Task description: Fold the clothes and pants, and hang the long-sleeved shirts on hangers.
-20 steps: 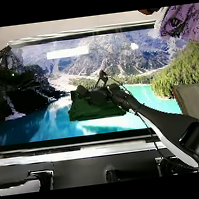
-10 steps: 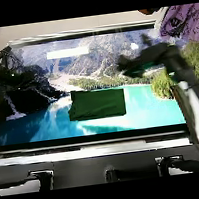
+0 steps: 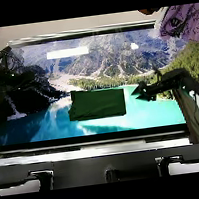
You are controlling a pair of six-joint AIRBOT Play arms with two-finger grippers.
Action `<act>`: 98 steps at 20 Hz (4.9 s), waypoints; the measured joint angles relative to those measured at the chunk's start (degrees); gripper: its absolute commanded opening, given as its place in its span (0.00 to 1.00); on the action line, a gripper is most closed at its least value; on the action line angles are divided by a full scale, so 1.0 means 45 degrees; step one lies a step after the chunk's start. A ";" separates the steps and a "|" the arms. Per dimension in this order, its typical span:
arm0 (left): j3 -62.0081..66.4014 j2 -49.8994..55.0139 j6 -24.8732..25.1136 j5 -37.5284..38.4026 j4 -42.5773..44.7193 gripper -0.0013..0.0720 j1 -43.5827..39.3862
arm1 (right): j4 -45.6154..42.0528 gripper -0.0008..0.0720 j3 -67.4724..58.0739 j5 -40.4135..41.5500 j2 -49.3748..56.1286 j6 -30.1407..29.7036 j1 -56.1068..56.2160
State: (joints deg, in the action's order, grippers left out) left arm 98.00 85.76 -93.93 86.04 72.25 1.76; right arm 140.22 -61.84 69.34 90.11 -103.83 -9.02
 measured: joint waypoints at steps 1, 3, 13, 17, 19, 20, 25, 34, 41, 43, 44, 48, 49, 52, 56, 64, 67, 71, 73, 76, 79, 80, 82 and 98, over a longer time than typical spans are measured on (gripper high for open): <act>0.0000 0.0000 0.0000 -0.0010 0.0000 0.04 0.0000 | 0.0369 0.59 0.0223 -0.0160 0.0306 -0.0442 0.0117; 0.0000 0.0000 0.0000 -0.0034 0.0000 0.04 0.0000 | 0.0899 0.58 0.0486 -0.0486 0.0816 -0.1030 0.0418; 0.0000 0.0000 -0.0005 -0.0068 -0.0005 0.04 0.0000 | 0.1768 0.05 0.0423 -0.2225 0.1511 -0.1778 0.1812; 0.0000 0.0000 -0.0005 -0.0068 -0.0005 0.04 0.0000 | 0.1345 0.05 -0.1438 -0.2336 0.1258 -0.0685 0.1413; 0.0000 0.0000 -0.0005 -0.0068 -0.0005 0.04 0.0000 | 0.0661 0.05 -0.2817 -0.2404 0.1205 0.0194 0.1151; 0.0000 0.0000 0.0000 -0.0068 -0.0005 0.04 0.0000 | 0.0189 0.05 -0.3560 -0.2390 0.1190 0.0675 0.1025; 0.0000 0.0000 0.0000 -0.0068 -0.0005 0.04 0.0000 | -0.2157 0.05 -0.6557 -0.2467 0.1151 0.2866 0.0219; 0.0000 0.0000 0.0000 -0.0068 -0.0005 0.04 0.0000 | -0.3759 0.05 -0.9170 -0.2618 0.1146 0.4915 -0.2705; 0.0000 0.0000 0.0000 0.0000 -0.0005 0.04 0.0000 | -0.5226 0.05 -0.9539 -0.2399 0.0777 0.6523 -0.4561; 0.0000 0.0000 0.0000 0.0010 -0.0005 0.04 0.0000 | -0.5989 0.05 -0.9564 -0.2132 0.0491 0.7096 -0.4799; 0.0000 0.0000 0.0000 0.0019 -0.0005 0.04 0.0000 | -0.6431 0.05 -0.9573 -0.1962 0.0335 0.7412 -0.4867; 0.0000 0.0000 0.0000 0.0034 -0.0005 0.04 -0.0005 | -0.8262 0.05 -0.9573 -0.1049 -0.0325 0.8689 -0.5003; 0.0000 0.0000 0.0000 0.0034 -0.0005 0.04 -0.0005 | -0.8733 0.05 -0.9573 -0.0777 -0.0500 0.8990 -0.5017; 0.0000 0.0000 0.0000 0.0044 -0.0010 0.04 -0.0005 | -1.0074 0.05 -0.9573 0.0053 -0.0942 0.9802 -0.5042; 0.0000 0.0000 0.0000 0.0083 -0.0010 0.04 -0.0005 | -1.1424 0.05 -0.9578 0.1423 -0.1253 1.0239 -0.5042; 0.0000 0.0000 0.0068 0.0194 -0.0015 0.04 -0.0005 | -1.3474 0.05 -0.9583 0.4114 -0.1365 1.0525 -0.5042; 0.0000 0.0000 0.0131 0.0214 -0.0015 0.04 -0.0005 | -1.4280 0.05 -0.9505 0.4862 -0.1394 1.0263 -0.5042; 0.0000 0.0000 0.0180 0.0228 -0.0015 0.04 -0.0005 | -1.5154 0.05 -0.8636 0.5401 -0.1753 0.9884 -0.5042; 0.0000 0.0000 0.0204 0.0282 -0.0015 0.04 -0.0005 | -1.5518 0.05 -0.7825 0.5469 -0.2089 0.9816 -0.5042; 0.0000 0.0000 0.0204 0.0325 -0.0015 0.04 -0.0005 | -1.6126 0.05 -0.6309 0.5406 -0.2701 0.9753 -0.5042; 0.0000 0.0000 0.0204 0.0345 -0.0015 0.04 -0.0005 | -1.6616 0.05 -0.4804 0.5022 -0.3313 0.9695 -0.5042; 0.0000 0.0000 0.0204 0.0364 -0.0015 0.04 -0.0005 | -1.6781 0.05 -0.4362 0.4935 -0.3483 0.9651 -0.5042; 0.0000 0.0000 0.0204 0.0374 -0.0010 0.04 -0.0005 | -1.7121 0.05 -0.3526 0.4750 -0.3774 0.9656 -0.5042; 0.0000 0.0000 0.0204 0.0563 -0.0010 0.04 -0.0005 | -1.8365 0.05 0.0325 0.4347 -0.4143 0.9709 -0.5042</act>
State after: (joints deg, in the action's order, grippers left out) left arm 98.00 85.76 -93.01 88.58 72.20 1.74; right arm 57.58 -60.38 88.90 71.46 -60.14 -31.70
